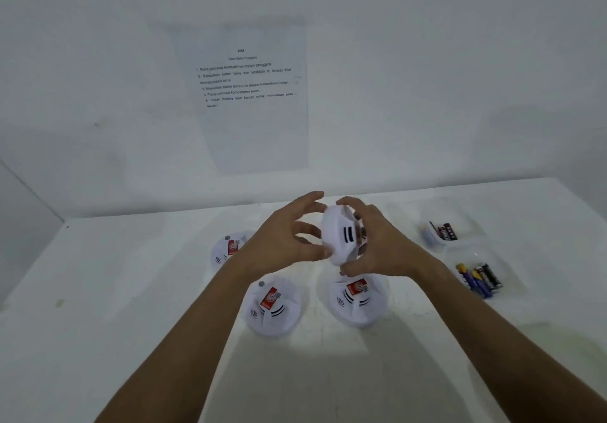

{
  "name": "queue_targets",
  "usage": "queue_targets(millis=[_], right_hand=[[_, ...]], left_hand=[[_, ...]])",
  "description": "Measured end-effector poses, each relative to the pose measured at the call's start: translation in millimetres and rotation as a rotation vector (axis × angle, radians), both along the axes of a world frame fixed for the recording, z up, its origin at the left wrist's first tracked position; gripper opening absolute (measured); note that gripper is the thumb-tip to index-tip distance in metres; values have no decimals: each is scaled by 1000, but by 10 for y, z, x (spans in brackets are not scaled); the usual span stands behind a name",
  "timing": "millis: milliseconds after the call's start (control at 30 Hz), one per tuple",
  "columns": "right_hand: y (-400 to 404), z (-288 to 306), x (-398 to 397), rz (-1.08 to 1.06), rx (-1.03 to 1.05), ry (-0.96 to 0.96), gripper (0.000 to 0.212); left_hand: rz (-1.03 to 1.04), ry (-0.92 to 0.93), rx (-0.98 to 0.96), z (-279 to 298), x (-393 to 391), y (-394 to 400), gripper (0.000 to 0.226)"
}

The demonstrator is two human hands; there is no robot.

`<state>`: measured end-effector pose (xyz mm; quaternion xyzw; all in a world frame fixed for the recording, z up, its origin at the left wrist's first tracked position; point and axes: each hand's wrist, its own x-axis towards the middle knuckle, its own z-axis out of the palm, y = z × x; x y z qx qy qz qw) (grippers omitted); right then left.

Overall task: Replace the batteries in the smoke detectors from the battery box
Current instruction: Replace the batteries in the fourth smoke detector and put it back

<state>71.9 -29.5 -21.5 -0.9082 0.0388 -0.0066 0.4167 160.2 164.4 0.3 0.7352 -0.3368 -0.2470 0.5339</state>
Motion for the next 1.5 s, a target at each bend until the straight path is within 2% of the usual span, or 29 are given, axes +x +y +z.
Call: queue_targets(millis=[67,133,200,267,367,467,633,867,1067,1333,1500], right_hand=[[-79,97,-189,7,133,-5,100],[-170,172,-388,23,263,-15,95],[-264,222,-575,54,402,-36,93],[-342,247,-733,87,532,-66,94],[-470,242,-914,121,607,-87,97],[-622,226,-1046,129,585,-110,99],[-836,204,-1201,167,589,-120,102],[-978,134,-1302,187,532,-182,103],[-1111,-7,-1367,137,480,-217,99],[-1184,-95,-1406,134,448,-207,100],[-1315,-27,-1400,160,418,-192,93]], left_hand=[[-9,103,-87,51,-132,-16,72],[23,51,-53,49,-238,-82,64],[-8,17,10,58,-364,-189,65],[-56,92,-4,83,-496,-295,69],[-45,122,-39,155,-663,-419,72],[-30,40,-54,195,-817,-556,75],[16,-29,-34,243,-1034,-761,66],[118,-146,66,254,-1290,-956,62],[163,-326,201,243,-1494,-1124,55],[218,-390,304,166,-1602,-1213,58],[187,-385,230,111,-1596,-1217,68]])
